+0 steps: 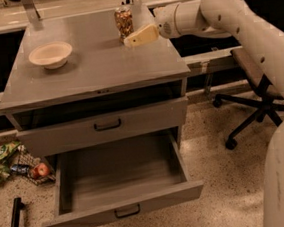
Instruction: Place orange can into middle drawer
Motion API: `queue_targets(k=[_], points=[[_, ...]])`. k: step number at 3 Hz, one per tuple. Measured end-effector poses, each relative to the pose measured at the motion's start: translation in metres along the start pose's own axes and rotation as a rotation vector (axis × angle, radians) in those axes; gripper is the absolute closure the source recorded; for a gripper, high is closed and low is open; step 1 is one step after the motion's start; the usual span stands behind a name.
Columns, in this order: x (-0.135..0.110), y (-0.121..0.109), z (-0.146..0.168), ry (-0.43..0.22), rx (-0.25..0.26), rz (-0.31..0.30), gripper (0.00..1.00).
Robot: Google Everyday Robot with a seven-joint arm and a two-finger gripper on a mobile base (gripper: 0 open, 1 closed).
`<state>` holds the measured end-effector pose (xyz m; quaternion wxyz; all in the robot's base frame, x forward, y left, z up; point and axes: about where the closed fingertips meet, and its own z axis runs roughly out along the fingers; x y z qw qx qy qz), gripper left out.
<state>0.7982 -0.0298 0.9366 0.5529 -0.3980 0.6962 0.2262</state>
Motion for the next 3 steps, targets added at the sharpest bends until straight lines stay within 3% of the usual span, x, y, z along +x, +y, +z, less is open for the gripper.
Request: queue_targets(k=[2, 3], points=[[0.022, -0.061, 0.047, -0.039, 0.189, 0.034, 0.00], [0.018, -0.090, 0.069, -0.058, 0.239, 0.021, 0.00]])
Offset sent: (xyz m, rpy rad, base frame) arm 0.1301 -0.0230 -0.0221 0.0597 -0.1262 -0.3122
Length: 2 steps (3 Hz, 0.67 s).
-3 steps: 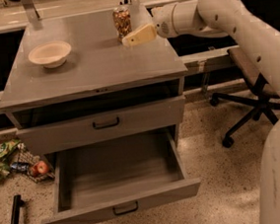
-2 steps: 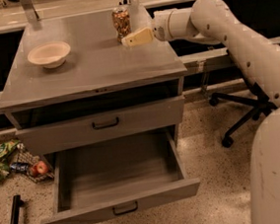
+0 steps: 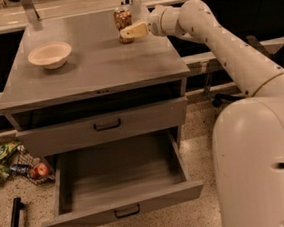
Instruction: Place orange can into middle drawer
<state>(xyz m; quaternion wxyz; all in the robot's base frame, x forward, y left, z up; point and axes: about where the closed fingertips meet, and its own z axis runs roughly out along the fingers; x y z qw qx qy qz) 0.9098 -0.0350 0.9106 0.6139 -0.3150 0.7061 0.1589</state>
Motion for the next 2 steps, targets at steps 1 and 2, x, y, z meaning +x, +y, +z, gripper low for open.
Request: queue_targets(k=[1, 2], points=[[-0.010, -0.005, 0.030, -0.027, 0.002, -0.018, 0.00], [-0.022, 0.000, 0.053, -0.044, -0.025, -0.030, 0.00]])
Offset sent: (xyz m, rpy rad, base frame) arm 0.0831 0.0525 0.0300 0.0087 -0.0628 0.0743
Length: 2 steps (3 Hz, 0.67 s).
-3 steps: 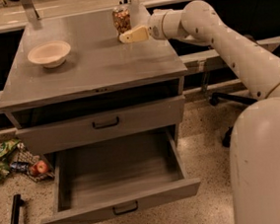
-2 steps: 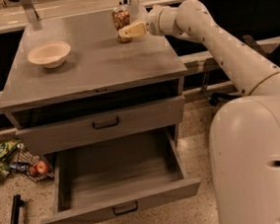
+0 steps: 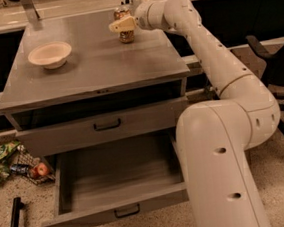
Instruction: Place orange can into middle drawer
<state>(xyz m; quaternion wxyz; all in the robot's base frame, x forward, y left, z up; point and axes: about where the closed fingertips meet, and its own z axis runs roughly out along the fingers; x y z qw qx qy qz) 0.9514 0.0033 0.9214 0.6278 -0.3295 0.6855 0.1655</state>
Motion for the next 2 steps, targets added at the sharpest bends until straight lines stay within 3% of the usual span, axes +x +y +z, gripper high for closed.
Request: queue_targets(k=[1, 2], points=[[-0.0042, 0.0049, 0.0144, -0.010, -0.019, 0.000, 0.13], [0.0021, 0.0063, 0.0202, -0.005, -0.031, 0.025, 0.36]])
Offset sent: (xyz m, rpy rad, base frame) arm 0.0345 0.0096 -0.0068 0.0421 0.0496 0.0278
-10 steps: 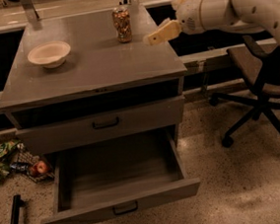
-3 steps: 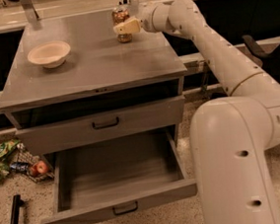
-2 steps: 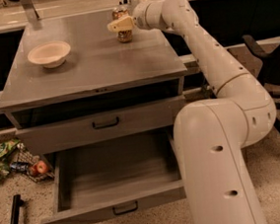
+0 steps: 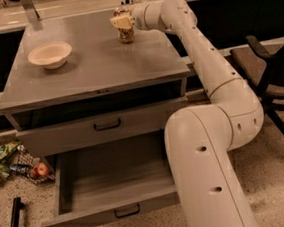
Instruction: Place orange can into middle drawer
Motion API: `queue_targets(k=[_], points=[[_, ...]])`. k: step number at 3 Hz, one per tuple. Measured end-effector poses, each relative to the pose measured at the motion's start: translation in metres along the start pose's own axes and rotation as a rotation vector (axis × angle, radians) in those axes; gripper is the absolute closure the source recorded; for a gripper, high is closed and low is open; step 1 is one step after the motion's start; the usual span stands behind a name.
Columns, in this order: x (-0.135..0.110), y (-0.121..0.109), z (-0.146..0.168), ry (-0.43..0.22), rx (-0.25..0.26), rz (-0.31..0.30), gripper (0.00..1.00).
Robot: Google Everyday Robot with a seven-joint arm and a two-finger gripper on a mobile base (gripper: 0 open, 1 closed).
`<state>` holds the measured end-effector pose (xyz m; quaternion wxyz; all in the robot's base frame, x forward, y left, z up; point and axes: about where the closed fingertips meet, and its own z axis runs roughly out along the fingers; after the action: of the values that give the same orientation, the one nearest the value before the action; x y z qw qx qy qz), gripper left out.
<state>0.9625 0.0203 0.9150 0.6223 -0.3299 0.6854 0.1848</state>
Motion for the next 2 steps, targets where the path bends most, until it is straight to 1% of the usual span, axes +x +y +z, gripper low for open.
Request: queue_targets(k=[1, 2], points=[[0.004, -0.005, 0.001, 0.007, 0.010, 0.005, 0.61], [-0.006, -0.007, -0.010, -0.020, -0.008, 0.001, 0.83]])
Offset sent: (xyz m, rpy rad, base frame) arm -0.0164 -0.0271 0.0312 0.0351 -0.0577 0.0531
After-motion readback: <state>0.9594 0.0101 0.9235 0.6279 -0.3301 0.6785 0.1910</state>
